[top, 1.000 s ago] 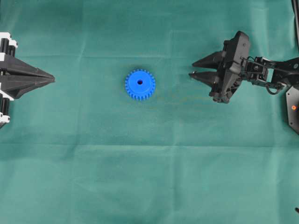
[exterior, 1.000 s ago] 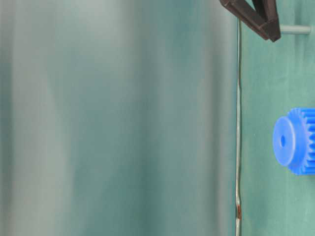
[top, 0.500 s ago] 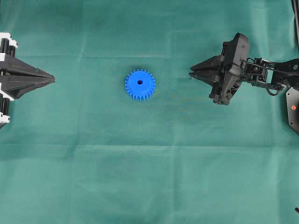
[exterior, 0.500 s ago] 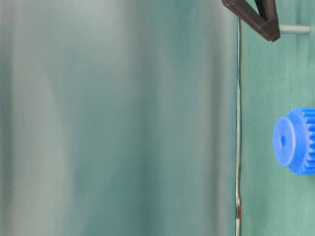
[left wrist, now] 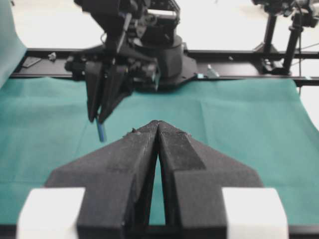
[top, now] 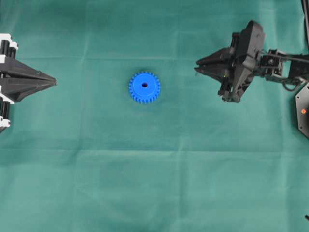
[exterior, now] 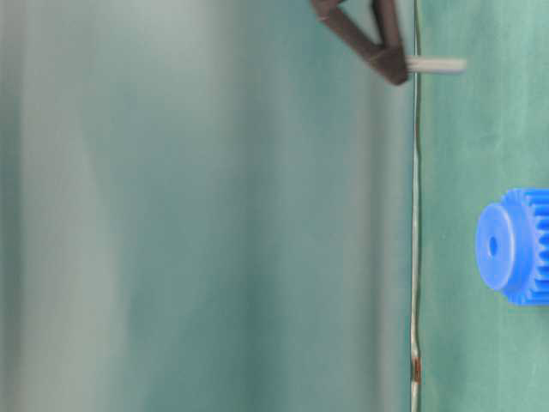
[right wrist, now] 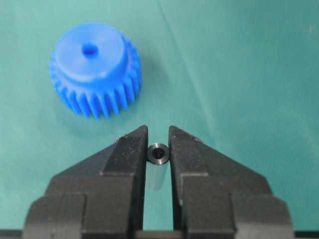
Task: Insert the shaft placed at a random location into the center hole of the medium gear at another random location.
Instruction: 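Lift the shaft upright with the right gripper, then carry the shaft left over the blue gear's center hole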
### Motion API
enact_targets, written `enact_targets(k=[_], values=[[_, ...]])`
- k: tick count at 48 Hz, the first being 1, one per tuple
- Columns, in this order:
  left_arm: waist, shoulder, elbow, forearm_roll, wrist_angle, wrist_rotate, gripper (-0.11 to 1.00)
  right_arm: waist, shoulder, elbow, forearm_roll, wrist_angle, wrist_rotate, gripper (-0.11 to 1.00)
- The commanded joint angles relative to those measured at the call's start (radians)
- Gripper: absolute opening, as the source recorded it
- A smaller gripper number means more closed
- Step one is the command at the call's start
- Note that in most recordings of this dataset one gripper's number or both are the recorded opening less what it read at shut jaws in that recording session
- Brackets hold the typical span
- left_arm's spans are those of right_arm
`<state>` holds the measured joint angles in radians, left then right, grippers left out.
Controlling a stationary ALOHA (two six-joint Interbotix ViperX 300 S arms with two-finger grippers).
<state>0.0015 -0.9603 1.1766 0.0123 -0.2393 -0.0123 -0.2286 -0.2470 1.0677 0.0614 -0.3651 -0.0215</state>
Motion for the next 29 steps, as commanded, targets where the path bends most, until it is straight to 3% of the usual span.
enact_targets(k=[1,29], values=[[0.0,0.006,-0.021,0.002,-0.003,-0.002,0.0,0.002,-0.051,-0.035,-0.009,0.043,-0.014,0.14],[0.0,0.006,-0.02,0.003,-0.003,-0.002,0.0,0.005,-0.046,-0.064,-0.014,0.071,-0.011,0.14]])
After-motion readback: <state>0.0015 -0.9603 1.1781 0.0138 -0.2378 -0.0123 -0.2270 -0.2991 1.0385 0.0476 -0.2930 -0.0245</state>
